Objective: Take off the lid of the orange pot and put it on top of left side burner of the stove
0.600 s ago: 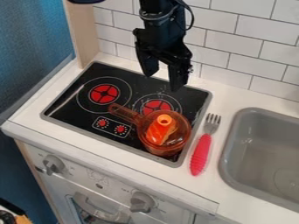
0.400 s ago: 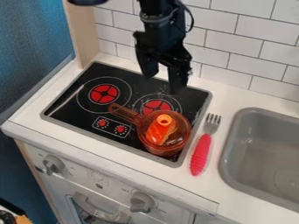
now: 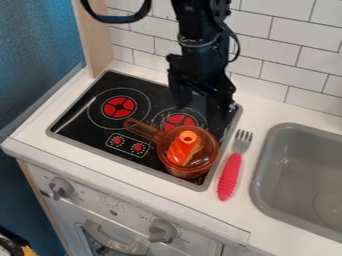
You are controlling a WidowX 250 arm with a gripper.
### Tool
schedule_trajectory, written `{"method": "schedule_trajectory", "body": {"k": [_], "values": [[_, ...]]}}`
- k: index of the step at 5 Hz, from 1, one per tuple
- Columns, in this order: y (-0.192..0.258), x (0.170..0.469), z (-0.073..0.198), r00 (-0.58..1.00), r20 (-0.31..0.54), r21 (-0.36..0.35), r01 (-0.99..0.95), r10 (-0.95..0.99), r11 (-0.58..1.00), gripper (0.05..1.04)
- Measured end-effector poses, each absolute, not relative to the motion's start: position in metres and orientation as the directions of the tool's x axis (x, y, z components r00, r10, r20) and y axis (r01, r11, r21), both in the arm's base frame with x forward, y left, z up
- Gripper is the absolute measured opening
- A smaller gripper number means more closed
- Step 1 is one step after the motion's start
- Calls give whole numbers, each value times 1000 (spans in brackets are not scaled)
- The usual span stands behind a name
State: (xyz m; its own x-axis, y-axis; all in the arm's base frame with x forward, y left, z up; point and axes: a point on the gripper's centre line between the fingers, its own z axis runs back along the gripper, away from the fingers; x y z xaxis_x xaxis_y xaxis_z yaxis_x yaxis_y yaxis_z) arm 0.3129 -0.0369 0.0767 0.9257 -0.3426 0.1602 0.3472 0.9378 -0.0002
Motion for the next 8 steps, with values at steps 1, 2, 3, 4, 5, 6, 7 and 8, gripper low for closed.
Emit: {"method": "schedule_trajectory", "body": {"k": [1, 2, 3, 4, 5, 6, 7, 8], "values": [[-30, 316, 58, 945, 124, 35, 300, -302, 953, 999], [-24, 315, 39, 956, 72, 58, 281, -284, 958, 999], [-23, 318, 28, 957, 44, 63, 284, -287, 957, 999], [-23, 318, 22, 953, 33, 60, 298, -300, 953, 999], [-23, 317, 14, 952, 13, 64, 304, -305, 951, 999], [-23, 320, 14, 951, 17, 68, 307, -308, 949, 955], [-23, 322, 15, 950, 28, 77, 309, -312, 948, 674], [-24, 322, 14, 949, 36, 79, 309, -312, 948, 409]]}}
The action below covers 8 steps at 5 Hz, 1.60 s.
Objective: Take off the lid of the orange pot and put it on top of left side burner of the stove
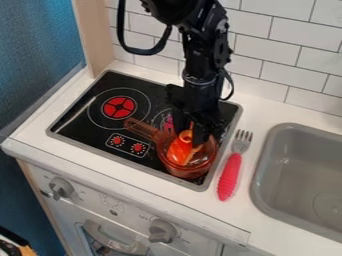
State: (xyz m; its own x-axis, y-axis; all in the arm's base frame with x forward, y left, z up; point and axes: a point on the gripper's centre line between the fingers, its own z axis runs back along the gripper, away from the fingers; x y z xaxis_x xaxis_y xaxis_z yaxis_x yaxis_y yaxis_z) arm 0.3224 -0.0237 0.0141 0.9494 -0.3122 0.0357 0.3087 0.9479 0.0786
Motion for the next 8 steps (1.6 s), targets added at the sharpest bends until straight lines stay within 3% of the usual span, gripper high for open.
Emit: {"method": "schedule_trajectory", "body": {"k": [2, 5, 6, 8], "values": [[-23, 321, 16, 953, 47, 86, 294, -298, 952, 379], [-6, 322, 63, 961, 161, 74, 217, -226, 973, 379], [20, 328, 69, 975, 176, 85, 119, -133, 989, 379], [84, 351, 47, 991, 109, 125, -95, 82, 988, 379]]}}
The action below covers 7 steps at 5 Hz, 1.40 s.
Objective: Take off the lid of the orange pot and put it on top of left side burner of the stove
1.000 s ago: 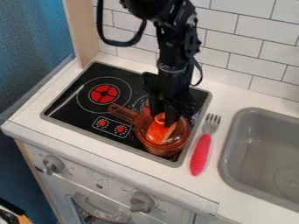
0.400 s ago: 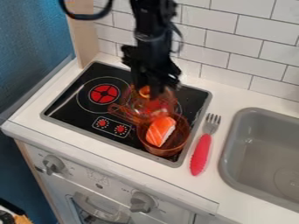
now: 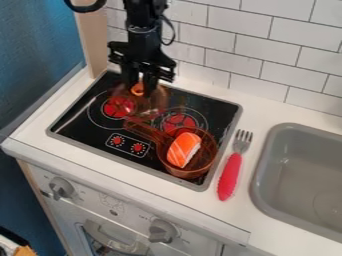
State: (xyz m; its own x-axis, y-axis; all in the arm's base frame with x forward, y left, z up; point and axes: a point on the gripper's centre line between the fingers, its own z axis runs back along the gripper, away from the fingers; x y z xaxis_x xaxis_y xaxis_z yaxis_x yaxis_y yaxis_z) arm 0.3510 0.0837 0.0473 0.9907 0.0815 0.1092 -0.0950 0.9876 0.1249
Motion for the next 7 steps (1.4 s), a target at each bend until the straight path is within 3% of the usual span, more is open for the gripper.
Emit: {"method": "schedule_trajectory", "body": {"k": [2, 5, 6, 7], "values": [[160, 371, 14, 962, 36, 134, -272, 269, 953, 379], [177, 392, 1, 952, 30, 96, -307, 305, 947, 379], [172, 396, 0, 956, 46, 57, -291, 288, 955, 442], [169, 395, -1, 963, 38, 45, -269, 267, 962, 752]]}}
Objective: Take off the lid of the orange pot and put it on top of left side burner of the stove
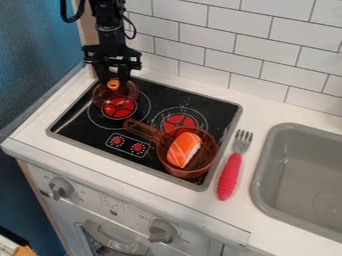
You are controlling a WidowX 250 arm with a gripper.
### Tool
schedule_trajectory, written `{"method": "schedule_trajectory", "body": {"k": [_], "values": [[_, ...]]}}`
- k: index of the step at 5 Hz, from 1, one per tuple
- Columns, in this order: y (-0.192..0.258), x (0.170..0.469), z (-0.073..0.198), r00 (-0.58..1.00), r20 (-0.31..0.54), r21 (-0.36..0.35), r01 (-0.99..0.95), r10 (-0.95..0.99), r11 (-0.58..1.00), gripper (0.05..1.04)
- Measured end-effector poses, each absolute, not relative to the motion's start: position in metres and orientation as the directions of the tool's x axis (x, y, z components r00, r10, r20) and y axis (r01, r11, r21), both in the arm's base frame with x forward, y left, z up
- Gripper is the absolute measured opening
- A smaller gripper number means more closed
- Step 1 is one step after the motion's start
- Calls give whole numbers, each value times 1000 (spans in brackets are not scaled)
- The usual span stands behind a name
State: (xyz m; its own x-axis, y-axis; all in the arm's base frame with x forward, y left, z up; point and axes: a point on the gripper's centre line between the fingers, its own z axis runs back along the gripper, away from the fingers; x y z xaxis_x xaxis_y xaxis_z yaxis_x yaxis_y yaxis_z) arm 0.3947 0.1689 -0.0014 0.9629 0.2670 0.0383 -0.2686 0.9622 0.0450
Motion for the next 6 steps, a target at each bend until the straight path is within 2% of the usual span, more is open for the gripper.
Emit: {"method": "schedule_trajectory", "body": {"k": [1, 2, 3, 5, 6], "values": [[168, 392, -5, 962, 29, 44, -271, 270, 962, 989], [167, 390, -3, 962, 28, 43, -272, 271, 961, 1001], [165, 389, 19, 961, 74, 40, -268, 265, 963, 1001], [160, 379, 84, 934, 256, 56, -270, 248, 961, 1001], [160, 379, 86, 933, 263, 57, -270, 247, 961, 1001]]}}
